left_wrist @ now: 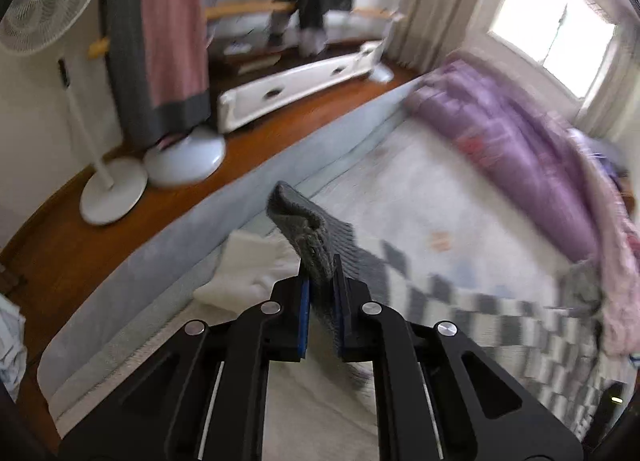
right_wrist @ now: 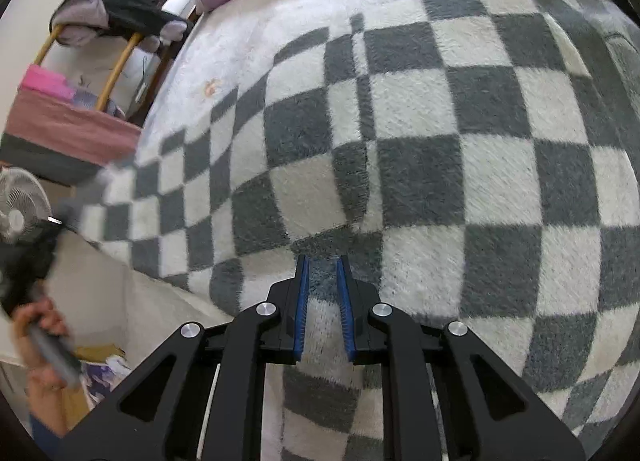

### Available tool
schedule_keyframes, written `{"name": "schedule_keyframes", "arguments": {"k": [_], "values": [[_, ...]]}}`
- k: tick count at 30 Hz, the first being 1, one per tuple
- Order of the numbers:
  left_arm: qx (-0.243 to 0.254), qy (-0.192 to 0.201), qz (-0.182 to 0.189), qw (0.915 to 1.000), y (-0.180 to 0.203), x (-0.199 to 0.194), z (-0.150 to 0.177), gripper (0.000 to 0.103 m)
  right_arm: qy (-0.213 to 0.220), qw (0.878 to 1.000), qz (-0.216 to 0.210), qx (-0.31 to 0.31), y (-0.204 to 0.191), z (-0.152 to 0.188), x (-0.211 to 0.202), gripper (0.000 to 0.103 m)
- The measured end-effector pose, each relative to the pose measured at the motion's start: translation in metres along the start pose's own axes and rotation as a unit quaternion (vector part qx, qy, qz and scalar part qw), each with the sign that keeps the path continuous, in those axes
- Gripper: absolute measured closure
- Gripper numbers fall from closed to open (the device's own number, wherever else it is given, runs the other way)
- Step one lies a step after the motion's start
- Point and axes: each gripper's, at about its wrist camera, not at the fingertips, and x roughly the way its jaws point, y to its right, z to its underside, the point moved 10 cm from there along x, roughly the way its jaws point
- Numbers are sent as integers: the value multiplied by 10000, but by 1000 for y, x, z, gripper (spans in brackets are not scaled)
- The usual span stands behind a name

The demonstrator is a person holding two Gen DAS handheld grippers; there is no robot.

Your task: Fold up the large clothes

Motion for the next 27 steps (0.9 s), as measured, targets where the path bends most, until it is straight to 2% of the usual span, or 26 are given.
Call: {"name": "schedule_keyframes", "arguments": {"k": [3,5,8,11,13,15,18,21,25,27], "values": [[148,247,434,9986,43,-45,-6,94,-356,9991,26,244,12,7,26,97],[254,279,641,9972,76,-65,-5,94,-392,9985,-164,345,14,4,24,97],[365,249,1091,9931,138,-97,6,94,-95,9991,-392,142,12,-4,-13,94],[611,121,1443,9876,217,-116,29,94,348,9984,-416,133,40,-5,-77,94],[808,92,1509,9852,270,-123,46,94,657,9968,-331,297,78,-5,-126,94],[796,-79,1750,9813,315,-125,66,94,898,9948,-177,445,117,-1,-166,94],[1112,-286,1936,9743,406,-127,109,94,1319,9887,262,670,196,2,-240,93],[1326,-533,2101,9672,474,-119,155,94,1679,9788,736,911,276,9,-306,92],[1998,-896,2029,9544,561,-90,236,94,1990,9619,1266,1383,379,24,-370,92],[2355,-1175,1886,9461,591,-69,284,94,2159,9514,1450,1648,432,34,-401,92]]}}
